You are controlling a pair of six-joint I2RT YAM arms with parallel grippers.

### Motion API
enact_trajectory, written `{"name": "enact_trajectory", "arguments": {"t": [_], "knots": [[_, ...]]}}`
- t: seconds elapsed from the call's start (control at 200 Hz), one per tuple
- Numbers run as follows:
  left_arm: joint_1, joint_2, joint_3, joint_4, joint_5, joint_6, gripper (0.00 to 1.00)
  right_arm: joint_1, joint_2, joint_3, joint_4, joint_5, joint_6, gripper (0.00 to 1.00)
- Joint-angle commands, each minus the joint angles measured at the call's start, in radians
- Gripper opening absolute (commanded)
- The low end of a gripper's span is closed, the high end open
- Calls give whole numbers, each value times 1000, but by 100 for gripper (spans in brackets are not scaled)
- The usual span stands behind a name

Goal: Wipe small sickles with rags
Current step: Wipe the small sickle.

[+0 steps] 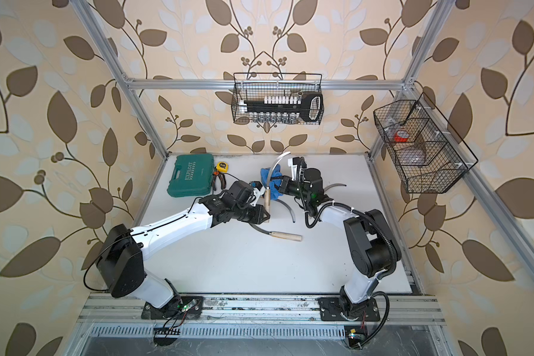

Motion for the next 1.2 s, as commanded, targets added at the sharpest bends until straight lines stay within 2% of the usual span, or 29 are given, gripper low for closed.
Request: {"name": "enact_trajectory", "arguments": {"t": [0.0,0.25,0.58,0.665,0.74,0.8,0.885,0.99,1.065,1.195], "knots": [[6,-32,7,10,-8,32,0,-13,7,55,76,-36,28,0],[6,-34,-7,15,-7,31,0,-52,11,96,133,-92,111,0],[6,-47,-34,36,24,27,0,-137,32,232,123,-149,184,0],[5,-61,-73,76,25,25,0,-135,11,213,97,-149,158,0],[5,-76,-144,187,65,30,0,-121,-6,174,80,-143,126,0],[6,-89,-205,283,83,20,0,-108,-27,128,45,-136,82,0],[6,-106,-248,373,139,46,0,-91,-73,58,-45,-87,-55,0],[6,-156,-291,456,148,68,0,-89,-105,-5,-35,-67,-107,0],[6,-158,-270,425,120,86,0,-90,-100,-2,-37,-51,-127,0],[8,-164,-193,255,41,118,0,-99,-24,80,-33,-60,-99,0]]}}
